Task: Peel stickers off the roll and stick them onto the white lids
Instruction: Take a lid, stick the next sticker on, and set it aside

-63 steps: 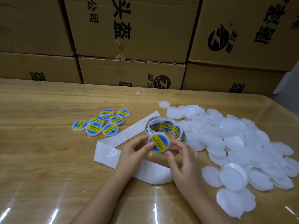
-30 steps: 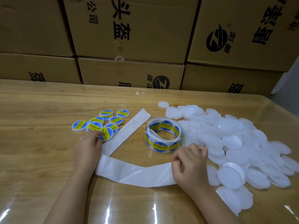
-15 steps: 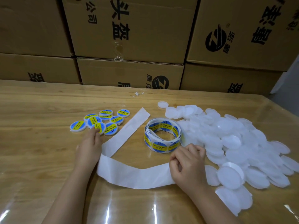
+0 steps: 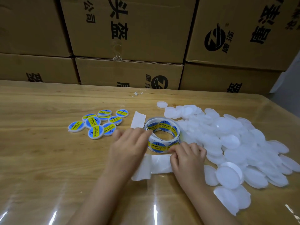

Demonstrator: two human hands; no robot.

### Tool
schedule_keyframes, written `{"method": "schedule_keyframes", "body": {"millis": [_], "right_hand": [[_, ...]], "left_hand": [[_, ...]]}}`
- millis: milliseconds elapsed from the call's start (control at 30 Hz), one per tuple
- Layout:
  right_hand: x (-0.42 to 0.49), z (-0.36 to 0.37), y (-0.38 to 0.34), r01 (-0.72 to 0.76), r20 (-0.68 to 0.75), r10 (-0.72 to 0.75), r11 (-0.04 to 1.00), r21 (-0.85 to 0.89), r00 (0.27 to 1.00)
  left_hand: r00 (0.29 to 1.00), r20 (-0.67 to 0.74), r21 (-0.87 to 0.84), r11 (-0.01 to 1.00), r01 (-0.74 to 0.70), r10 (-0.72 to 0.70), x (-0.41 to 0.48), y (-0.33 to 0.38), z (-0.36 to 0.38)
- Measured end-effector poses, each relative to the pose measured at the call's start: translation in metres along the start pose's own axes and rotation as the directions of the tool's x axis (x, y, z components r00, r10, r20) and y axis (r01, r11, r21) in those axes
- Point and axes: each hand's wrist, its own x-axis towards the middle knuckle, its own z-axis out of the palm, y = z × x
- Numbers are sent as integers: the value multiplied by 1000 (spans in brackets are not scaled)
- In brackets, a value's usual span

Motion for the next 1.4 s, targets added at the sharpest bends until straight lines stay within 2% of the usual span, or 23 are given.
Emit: {"method": "schedule_keyframes", "body": {"millis": [67,133,267,367,433,500,567,633,733,833,933,1000,1100,1267,1333,1400], "right_hand": [[0,-2,-1,-8,10,8,1000,-23,1000],[0,-4,-3,-10,22,11,1000,-27,1000],[1,-7,-5,-39,31,37,998,40,999],[1,-7,-6,-13,19,10,989,151,1000],[2,-7,-6,-84,-3,87,970,227,996],[3,-7,-2,-221,-5,232,931,290,973],[4,-6,3,-359,33,367,880,310,930],[5,-4,6,-444,100,434,850,283,895],[4,-5,4,-418,151,392,879,228,907],[3,-4,3,-366,196,335,918,151,921],[3,-5,2,-357,263,319,928,109,910],[3,-6,1,-329,248,293,937,117,923],[3,-6,1,-245,226,208,958,151,952],[3,-7,-3,-125,192,87,973,195,977],[3,-8,-4,-91,170,57,975,201,984],[3,-9,-4,-58,149,27,976,212,988]], "left_hand": [[994,40,-3,995,-103,103,-1,17,1],[982,136,-41,991,-129,134,-4,32,5],[889,452,-133,991,-22,80,-14,47,14],[808,584,-140,990,7,77,-20,42,15],[771,631,-144,990,8,86,-20,38,15],[708,696,-190,981,28,115,-21,33,18],[648,746,-296,948,117,153,-24,24,22],[612,768,-402,886,233,187,-24,16,23],[533,829,-438,789,430,169,-22,1,20],[468,874,-382,776,502,128,-22,-14,17],[498,866,-300,852,429,54,-23,-24,17],[529,849,-200,920,338,-10,-23,-27,17],[589,804,-92,962,257,-80,-24,-33,18],[765,632,96,992,79,-122,-23,-32,12],[808,578,150,988,34,-116,-22,-31,12],[834,545,126,992,26,-91,-20,-29,12]]}}
